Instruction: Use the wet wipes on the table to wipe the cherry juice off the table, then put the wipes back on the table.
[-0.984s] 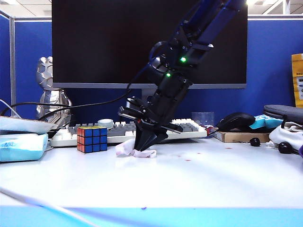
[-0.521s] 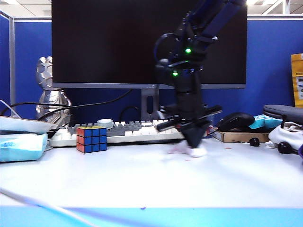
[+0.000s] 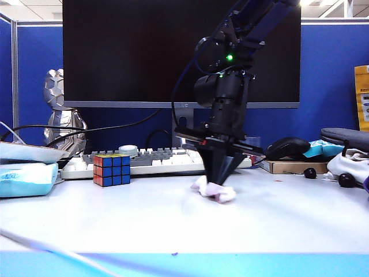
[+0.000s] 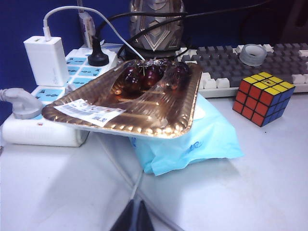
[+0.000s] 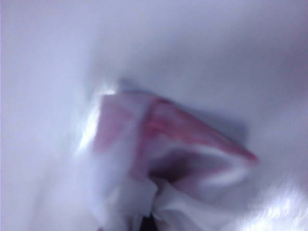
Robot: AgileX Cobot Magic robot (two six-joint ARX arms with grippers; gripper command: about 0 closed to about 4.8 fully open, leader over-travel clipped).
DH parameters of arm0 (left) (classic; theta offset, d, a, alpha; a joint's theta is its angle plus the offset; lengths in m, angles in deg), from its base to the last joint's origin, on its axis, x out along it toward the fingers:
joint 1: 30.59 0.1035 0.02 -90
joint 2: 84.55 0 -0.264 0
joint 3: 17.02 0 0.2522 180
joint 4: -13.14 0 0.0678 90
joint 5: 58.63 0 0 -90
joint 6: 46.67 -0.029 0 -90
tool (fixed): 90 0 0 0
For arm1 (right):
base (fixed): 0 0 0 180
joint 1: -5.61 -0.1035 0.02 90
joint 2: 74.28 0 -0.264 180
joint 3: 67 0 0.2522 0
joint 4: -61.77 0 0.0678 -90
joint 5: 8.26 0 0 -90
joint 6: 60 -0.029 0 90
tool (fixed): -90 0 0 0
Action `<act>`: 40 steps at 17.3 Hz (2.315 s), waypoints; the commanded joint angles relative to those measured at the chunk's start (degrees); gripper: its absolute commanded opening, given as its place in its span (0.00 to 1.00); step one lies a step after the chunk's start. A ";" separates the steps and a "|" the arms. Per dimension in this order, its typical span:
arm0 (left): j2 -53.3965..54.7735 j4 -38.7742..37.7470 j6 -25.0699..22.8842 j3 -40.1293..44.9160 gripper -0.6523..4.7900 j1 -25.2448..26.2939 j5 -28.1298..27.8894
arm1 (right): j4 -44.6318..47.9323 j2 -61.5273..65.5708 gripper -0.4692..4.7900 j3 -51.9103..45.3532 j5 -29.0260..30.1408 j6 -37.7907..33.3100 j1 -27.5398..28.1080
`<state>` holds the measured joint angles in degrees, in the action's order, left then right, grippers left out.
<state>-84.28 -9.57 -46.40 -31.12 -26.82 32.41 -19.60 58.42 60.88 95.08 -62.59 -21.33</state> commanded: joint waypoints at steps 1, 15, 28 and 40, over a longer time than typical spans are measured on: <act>-0.17 -0.61 0.22 0.04 0.12 0.04 0.26 | -3.23 -0.09 0.08 0.20 -15.04 1.40 0.07; -0.17 -0.61 0.20 0.04 0.12 0.04 0.26 | 10.32 2.19 0.08 0.20 -12.79 2.23 2.21; -0.17 -0.61 0.20 0.04 0.12 0.04 0.26 | 12.31 4.55 0.08 0.59 -31.06 -2.14 18.29; -0.17 -0.61 0.20 0.04 0.12 0.04 0.26 | 10.99 4.55 0.08 0.59 -7.87 7.10 13.14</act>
<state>-84.26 -9.59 -46.40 -31.12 -26.82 32.39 -2.97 61.44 62.59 95.50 -55.42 -8.28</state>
